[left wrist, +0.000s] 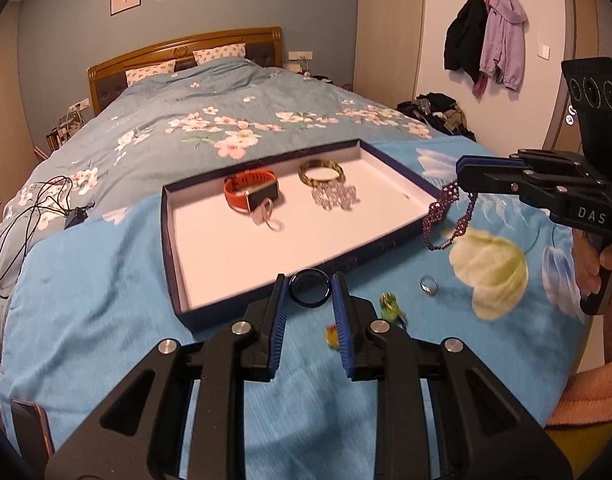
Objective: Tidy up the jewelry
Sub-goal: 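Grasp the black ring with the left tool while the right tool carries the bracelet toward the box, then release the black ring into the box with the left tool while the right tool releases the bracelet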
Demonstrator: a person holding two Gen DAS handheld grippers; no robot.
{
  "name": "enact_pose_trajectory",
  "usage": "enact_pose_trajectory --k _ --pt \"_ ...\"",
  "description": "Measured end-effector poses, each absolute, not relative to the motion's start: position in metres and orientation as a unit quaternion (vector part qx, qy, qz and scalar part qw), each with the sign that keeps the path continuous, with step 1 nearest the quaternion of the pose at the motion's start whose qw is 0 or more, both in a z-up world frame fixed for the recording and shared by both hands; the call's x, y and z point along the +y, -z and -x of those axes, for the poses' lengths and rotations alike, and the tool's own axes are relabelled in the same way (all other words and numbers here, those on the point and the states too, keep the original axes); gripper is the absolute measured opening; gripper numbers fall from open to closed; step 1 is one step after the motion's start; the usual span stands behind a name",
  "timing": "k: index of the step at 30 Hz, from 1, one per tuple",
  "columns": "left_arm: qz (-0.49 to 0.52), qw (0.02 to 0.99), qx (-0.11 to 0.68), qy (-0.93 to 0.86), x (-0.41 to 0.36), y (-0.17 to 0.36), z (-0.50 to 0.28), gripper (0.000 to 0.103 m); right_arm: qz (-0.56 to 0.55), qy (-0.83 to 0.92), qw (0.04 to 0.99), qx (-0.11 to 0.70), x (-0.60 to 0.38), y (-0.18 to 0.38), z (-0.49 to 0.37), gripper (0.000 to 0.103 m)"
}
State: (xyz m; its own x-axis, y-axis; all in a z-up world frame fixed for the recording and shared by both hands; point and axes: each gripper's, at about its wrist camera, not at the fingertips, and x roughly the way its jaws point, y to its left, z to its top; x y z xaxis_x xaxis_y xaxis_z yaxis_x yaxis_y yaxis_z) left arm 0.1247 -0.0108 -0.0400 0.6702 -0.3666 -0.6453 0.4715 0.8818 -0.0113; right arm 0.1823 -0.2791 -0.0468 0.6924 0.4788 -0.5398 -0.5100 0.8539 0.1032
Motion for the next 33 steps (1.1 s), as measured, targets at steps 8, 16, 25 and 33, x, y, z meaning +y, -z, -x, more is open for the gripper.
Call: enact_pose_trajectory --k 8,16,25,33 --pt "-0.07 0.914 0.33 0.225 -0.015 0.035 -0.141 0.023 0.016 -0.264 0.922 0.282 -0.28 0.044 -0.196 0.009" --pt "-0.064 0.916 0.329 0.22 -0.018 0.035 -0.155 0.023 0.005 -0.261 0.923 0.282 -0.281 0.043 -0.208 0.009" --pt "-0.066 0.918 0.329 0.213 -0.022 0.035 -0.17 0.023 -0.001 -0.255 0.923 0.287 -0.28 0.044 -0.223 0.009" --pt "-0.071 0.916 0.337 0.208 -0.027 0.041 -0.184 0.023 -0.003 -0.253 0.921 0.296 -0.276 0.05 -0.233 0.009"
